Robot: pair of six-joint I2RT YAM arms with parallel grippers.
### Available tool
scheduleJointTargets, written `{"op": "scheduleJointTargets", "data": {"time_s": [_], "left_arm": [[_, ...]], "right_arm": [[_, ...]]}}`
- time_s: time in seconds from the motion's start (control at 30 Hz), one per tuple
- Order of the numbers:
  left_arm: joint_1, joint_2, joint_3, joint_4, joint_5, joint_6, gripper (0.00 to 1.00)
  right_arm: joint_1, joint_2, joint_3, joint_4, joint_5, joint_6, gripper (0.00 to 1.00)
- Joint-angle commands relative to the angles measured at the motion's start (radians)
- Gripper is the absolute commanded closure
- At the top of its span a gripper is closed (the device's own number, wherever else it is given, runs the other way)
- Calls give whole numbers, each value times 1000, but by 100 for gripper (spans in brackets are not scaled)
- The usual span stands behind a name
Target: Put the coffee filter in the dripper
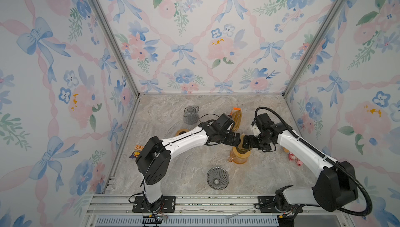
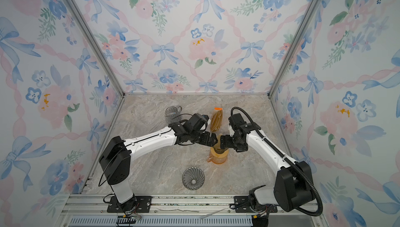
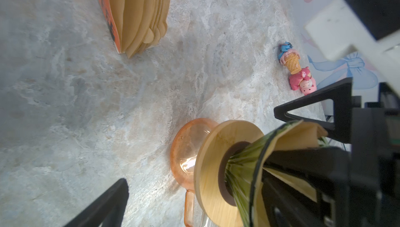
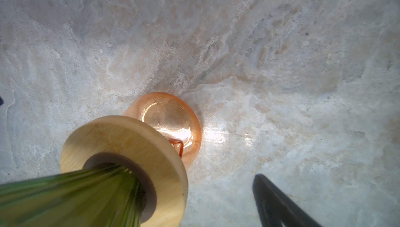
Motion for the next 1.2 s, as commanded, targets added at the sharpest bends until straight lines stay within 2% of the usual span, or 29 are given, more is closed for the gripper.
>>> {"op": "scheduleJointTargets", "data": {"time_s": [0.0,0.27,0.57,0.87,1.17], "left_arm": [[8,-47,19,-1,35,33,2],[11,-29,-6,-3,2,30,2],[15,-17,-26,-3,-22,23,2],[-4,-27,-6,-1,17,13,2],[-35,-89,8,8,-51,-9,2]], "right_arm": [[-2,7,-17,7,-5,1,5],[-9,-31,-20,23,-50,5,5],[-66,-120,-33,-11,-116,-14,5],[-75,-177,-41,-33,-99,0,5],[-73,-218,-15,-23,-114,-2,5]]}}
